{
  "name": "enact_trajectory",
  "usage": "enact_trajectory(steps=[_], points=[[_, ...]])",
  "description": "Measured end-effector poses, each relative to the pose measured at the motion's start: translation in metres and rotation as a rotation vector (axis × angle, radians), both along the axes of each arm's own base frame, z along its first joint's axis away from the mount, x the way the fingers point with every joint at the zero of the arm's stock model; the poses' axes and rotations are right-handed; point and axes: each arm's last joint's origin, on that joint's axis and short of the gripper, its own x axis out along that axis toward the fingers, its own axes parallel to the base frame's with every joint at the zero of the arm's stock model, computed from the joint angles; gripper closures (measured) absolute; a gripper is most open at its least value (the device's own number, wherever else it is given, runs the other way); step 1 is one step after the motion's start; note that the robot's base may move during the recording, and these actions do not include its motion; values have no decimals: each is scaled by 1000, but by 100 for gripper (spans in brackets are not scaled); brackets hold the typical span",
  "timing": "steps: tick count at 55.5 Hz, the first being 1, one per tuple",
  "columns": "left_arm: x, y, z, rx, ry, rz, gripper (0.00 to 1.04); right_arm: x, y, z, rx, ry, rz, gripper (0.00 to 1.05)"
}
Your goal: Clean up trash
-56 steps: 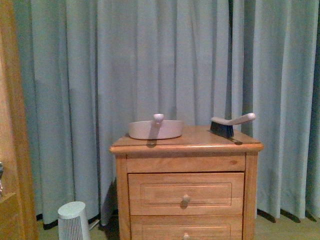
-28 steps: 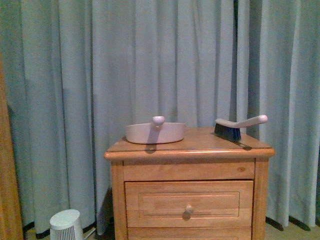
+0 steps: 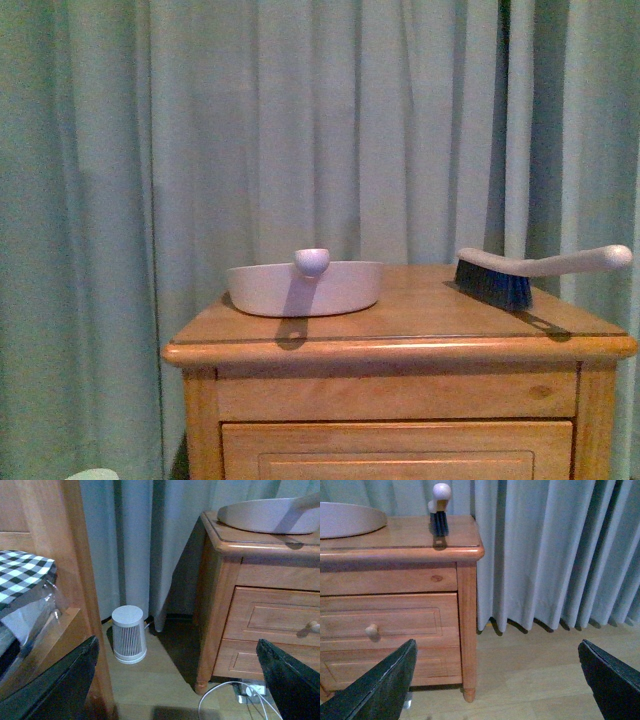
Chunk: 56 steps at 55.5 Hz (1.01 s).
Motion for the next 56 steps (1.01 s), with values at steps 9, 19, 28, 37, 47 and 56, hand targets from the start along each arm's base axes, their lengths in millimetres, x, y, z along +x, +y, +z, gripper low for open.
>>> enact_trajectory(steps=[9,19,28,37,47,56], points=[[0,0,0,0,0,0,8,0,0,0,0,0,0,7],[0,0,0,0,0,0,8,0,0,0,0,0,0,7],[0,0,0,0,0,0,8,0,0,0,0,0,0,7],[0,0,0,0,0,0,8,0,0,0,0,0,0,7],[5,-3,4,-109,139,-25,8,0,0,0,0,0,-1,7],[48,-15,69,-89,176,-88,8,0,0,0,0,0,0,7]])
